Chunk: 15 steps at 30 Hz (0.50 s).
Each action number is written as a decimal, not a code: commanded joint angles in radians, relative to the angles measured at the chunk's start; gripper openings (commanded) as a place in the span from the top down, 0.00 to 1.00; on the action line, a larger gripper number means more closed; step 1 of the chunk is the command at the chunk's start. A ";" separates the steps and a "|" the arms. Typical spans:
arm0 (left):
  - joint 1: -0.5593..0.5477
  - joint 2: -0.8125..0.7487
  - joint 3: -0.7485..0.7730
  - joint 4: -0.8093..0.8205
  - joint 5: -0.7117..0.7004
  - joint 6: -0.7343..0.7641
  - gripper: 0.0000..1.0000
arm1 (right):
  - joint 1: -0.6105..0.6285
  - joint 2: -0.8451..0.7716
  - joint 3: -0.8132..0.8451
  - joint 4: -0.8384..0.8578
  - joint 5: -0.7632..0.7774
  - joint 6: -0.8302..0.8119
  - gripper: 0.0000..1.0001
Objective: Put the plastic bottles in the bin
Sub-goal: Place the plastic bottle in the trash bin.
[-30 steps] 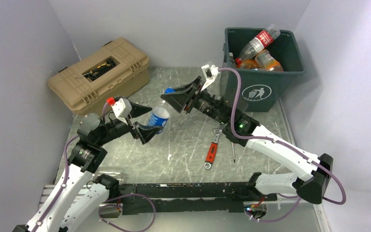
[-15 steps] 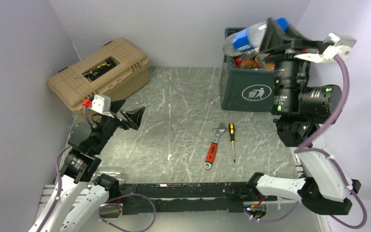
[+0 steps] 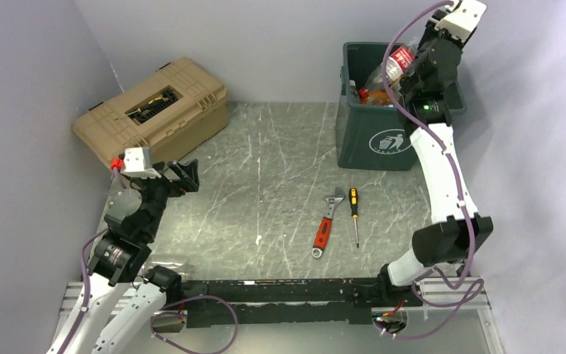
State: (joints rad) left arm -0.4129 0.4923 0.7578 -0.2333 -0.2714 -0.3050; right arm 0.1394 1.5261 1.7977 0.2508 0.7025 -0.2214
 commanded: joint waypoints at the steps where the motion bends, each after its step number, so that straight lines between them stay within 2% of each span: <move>1: 0.003 0.011 0.077 -0.190 -0.237 -0.105 0.01 | -0.063 0.028 -0.033 -0.060 0.030 0.158 1.00; 4: 0.003 0.062 0.136 -0.338 -0.306 -0.161 0.01 | -0.065 0.060 -0.072 -0.060 0.041 0.173 1.00; 8: 0.003 0.157 0.201 -0.534 -0.403 -0.301 0.01 | -0.066 0.110 -0.050 -0.143 0.063 0.218 1.00; 9: 0.003 0.185 0.212 -0.578 -0.416 -0.342 0.01 | -0.067 0.120 -0.039 -0.171 0.060 0.220 0.95; 12: 0.003 0.282 0.233 -0.717 -0.432 -0.485 0.00 | -0.067 0.128 -0.025 -0.237 0.037 0.275 0.38; 14: 0.003 0.347 0.219 -0.789 -0.419 -0.583 0.01 | -0.067 0.140 0.000 -0.314 0.003 0.312 0.13; 15: 0.003 0.375 0.210 -0.815 -0.410 -0.619 0.01 | -0.067 0.147 0.022 -0.356 -0.003 0.329 0.08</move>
State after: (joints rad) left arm -0.4126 0.7731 0.9672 -0.8234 -0.6407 -0.6949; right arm 0.0704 1.6558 1.7374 0.0559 0.7391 0.0158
